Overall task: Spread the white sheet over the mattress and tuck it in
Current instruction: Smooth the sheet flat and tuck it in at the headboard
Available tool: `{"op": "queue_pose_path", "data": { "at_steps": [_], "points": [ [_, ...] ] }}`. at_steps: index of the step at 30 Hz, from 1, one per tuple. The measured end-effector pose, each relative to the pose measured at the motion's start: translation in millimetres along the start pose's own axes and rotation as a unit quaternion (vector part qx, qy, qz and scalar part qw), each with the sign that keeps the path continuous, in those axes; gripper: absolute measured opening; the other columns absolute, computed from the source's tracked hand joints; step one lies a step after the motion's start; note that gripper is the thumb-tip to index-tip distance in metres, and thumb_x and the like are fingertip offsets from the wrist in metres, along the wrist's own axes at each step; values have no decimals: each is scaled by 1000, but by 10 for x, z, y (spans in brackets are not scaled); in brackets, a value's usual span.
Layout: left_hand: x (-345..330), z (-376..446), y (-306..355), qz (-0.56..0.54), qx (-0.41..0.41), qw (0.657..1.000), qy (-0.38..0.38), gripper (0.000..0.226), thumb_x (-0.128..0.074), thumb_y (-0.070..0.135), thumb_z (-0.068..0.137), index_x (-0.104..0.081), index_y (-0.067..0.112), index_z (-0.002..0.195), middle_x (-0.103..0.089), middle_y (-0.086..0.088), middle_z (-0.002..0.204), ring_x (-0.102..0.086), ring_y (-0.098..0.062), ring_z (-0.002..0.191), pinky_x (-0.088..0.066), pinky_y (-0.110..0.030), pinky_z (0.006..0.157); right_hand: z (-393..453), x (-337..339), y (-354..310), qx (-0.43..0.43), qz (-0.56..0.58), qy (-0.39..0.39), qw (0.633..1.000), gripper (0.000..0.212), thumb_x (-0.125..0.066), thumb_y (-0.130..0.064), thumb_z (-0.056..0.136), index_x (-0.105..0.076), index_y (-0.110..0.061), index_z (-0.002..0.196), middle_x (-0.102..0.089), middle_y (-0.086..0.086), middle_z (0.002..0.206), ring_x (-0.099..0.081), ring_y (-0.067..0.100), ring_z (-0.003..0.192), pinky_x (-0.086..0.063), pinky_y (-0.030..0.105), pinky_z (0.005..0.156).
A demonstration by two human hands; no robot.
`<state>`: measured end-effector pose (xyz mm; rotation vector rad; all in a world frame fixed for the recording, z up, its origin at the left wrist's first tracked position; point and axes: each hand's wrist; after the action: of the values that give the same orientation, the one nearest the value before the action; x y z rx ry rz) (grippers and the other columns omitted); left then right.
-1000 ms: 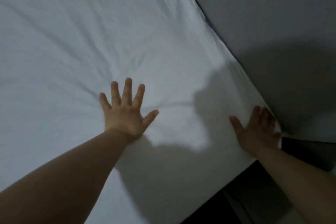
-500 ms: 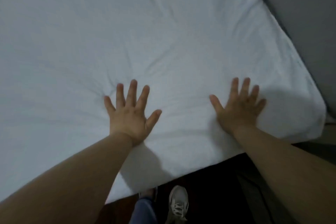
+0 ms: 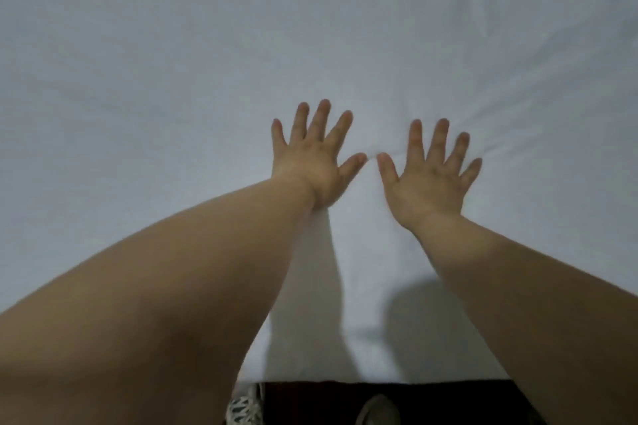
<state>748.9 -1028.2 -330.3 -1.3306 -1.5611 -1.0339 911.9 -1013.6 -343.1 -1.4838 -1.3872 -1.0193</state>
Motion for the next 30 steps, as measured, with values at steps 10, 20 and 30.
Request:
{"op": "queue_pose_path", "data": {
  "at_steps": [10, 20, 30],
  "points": [
    [-105, -2158, -2420, -96, 525, 833, -147, 95, 0, 84, 70, 7, 35, 151, 13, -4, 160, 2, -41, 144, -4, -63, 113, -724, 403, 503, -244, 66, -103, 962, 111, -2, -92, 63, 11, -26, 151, 16, 10, 159, 8, 39, 146, -3, 60, 116],
    [-90, -847, -2410, -45, 146, 988, 17, 69, -9, 68, 90, 9, 38, 150, 19, 4, 159, 19, -29, 146, 7, -59, 115, -707, -239, -2400, 121, -45, -59, 990, 76, -10, -70, 89, 15, -32, 150, 22, 3, 158, 19, 36, 145, 9, 58, 113],
    [-172, -3047, -4532, -127, 591, 785, -135, 94, -5, 85, 74, 9, 34, 151, 11, -9, 160, 5, -41, 145, 2, -64, 113, -1503, 256, -1198, -189, -46, -97, 976, 105, -15, -86, 73, -1, -17, 150, -7, 22, 156, -16, 48, 140, -22, 64, 110]
  ]
}}
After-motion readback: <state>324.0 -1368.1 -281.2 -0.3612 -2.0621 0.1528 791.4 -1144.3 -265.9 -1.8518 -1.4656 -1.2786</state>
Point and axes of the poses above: each hand's wrist, its own z-axis towards the middle knuckle, its own x-axis out of the back of the hand, y = z × x
